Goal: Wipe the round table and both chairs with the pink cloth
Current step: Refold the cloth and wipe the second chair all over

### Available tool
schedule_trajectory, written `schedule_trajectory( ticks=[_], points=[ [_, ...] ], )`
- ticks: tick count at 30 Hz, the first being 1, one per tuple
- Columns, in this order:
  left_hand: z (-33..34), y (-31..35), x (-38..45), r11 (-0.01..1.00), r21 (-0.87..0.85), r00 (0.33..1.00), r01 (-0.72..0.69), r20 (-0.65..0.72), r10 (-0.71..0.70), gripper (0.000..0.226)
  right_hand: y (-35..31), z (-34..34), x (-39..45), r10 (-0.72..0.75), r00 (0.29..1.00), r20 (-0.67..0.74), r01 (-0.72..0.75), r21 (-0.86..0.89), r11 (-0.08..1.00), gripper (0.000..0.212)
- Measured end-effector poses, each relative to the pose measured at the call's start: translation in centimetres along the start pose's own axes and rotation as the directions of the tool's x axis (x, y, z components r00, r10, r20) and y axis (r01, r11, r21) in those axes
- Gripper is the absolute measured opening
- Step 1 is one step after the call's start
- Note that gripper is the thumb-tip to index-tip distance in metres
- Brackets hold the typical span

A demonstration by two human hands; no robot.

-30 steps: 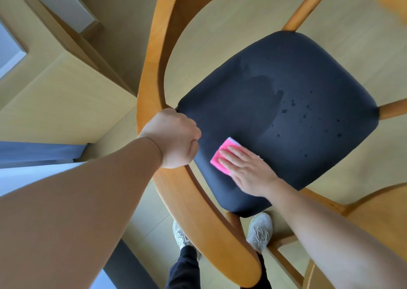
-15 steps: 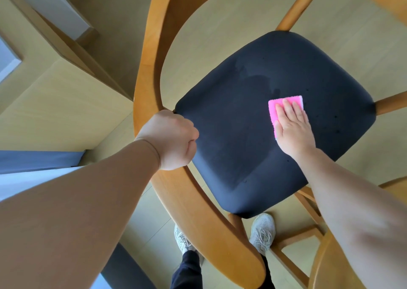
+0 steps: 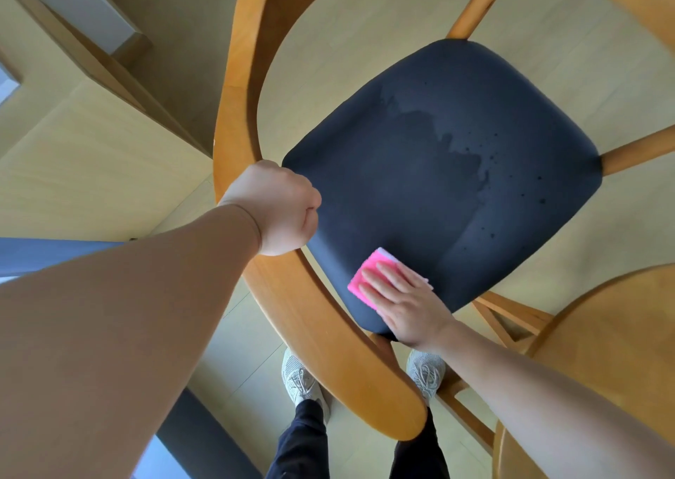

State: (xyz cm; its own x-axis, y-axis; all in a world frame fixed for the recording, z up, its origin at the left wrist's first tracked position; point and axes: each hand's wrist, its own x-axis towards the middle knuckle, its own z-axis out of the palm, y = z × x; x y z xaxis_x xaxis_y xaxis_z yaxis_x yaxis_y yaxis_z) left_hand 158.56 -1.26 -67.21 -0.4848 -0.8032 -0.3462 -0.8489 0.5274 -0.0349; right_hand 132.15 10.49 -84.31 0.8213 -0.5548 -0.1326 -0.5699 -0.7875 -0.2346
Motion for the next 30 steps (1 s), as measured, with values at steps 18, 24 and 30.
schedule_trajectory(
  ticks=[18, 24, 30],
  points=[
    [0.0, -0.1, 0.9, 1.000, -0.026, 0.994, -0.001, 0.110, 0.004, 0.028, 2.8, 0.8, -5.1, 0.468, 0.882, 0.060, -0.461, -0.096, 0.882, 0.054],
    [0.0, 2.7, 4.5, 0.985, -0.143, 0.992, -0.101, 0.057, 0.110, 0.020, 2.0, 1.5, -4.7, 0.493, 0.870, -0.028, -0.493, -0.046, 0.869, 0.051],
    [1.7, 6.9, 9.6, 0.954, -0.220, 0.974, -0.203, 0.051, 0.219, 0.019, 2.8, 1.9, -4.7, 0.428, 0.903, -0.041, -0.428, 0.015, 0.904, 0.052]
  ],
)
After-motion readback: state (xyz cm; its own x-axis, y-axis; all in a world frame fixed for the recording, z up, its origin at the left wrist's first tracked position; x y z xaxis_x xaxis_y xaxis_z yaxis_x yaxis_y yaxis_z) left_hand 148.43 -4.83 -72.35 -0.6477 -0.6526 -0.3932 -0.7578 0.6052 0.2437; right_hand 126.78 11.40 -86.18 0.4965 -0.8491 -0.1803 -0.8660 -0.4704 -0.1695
